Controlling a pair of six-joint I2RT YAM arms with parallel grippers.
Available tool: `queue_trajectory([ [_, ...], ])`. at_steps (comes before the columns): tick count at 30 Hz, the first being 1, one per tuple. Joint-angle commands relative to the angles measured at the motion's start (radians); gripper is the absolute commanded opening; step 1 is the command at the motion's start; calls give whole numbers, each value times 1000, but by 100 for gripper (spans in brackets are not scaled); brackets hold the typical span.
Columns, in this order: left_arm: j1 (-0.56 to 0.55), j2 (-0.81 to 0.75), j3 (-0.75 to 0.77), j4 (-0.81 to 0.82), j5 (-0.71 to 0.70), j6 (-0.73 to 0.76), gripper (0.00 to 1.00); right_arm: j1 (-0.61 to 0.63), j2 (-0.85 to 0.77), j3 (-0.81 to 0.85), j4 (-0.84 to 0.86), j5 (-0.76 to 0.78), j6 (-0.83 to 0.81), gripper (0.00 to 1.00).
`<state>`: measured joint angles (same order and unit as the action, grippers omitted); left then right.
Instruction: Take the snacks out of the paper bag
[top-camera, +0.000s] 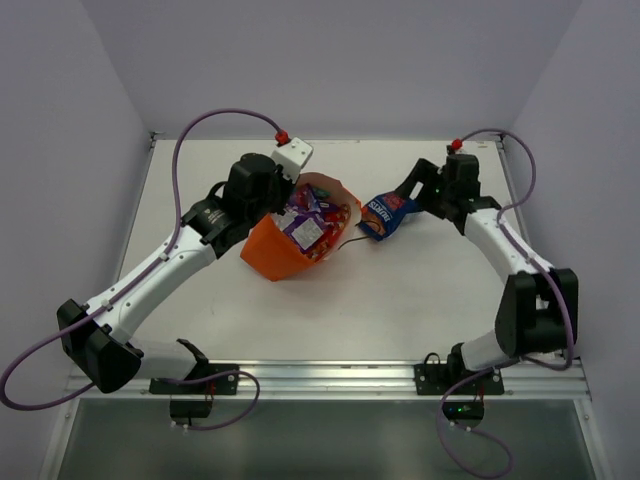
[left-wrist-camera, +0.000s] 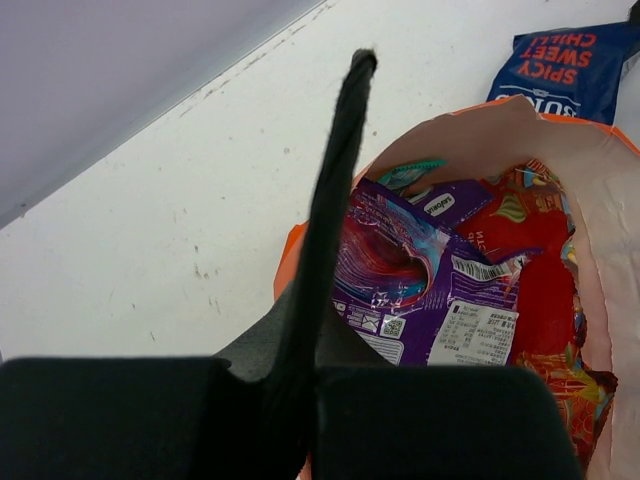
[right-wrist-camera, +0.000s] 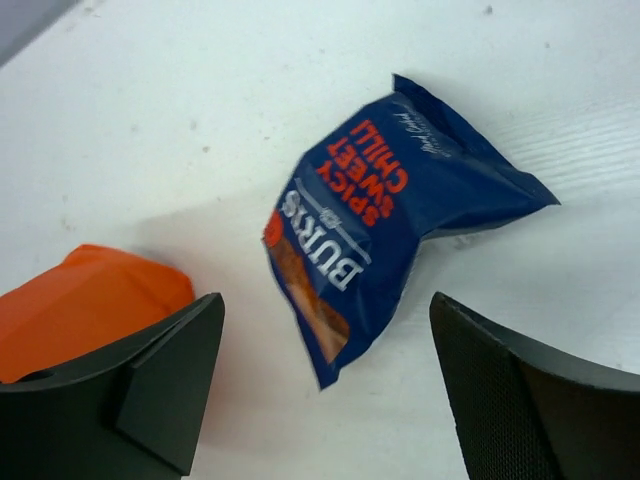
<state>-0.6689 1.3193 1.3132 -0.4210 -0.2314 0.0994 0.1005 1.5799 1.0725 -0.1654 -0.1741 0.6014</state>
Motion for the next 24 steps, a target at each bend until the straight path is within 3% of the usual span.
queue_trajectory([
  [1, -9, -54, 15, 145, 24, 31, 0, 39, -223, 73, -114, 36, -124, 87],
  [4, -9, -54, 11, 145, 18, 37, 0, 139, -349, 110, -140, 22, -248, 87],
  [8, -9, -55, 3, 145, 18, 37, 0, 283, -399, 193, -160, -40, -365, 86],
  [11, -8, -54, 4, 146, 23, 30, 0, 427, -354, 256, -180, -65, -448, 86],
  [15, -9, -55, 9, 148, 18, 13, 0, 531, -227, 299, -171, -114, -486, 87],
  [19, -9, -54, 18, 143, 15, -1, 0, 579, -144, 307, -158, -122, -514, 89],
  [24, -8, -55, 21, 140, 9, -27, 0, 599, -20, 296, -114, -119, -514, 98],
])
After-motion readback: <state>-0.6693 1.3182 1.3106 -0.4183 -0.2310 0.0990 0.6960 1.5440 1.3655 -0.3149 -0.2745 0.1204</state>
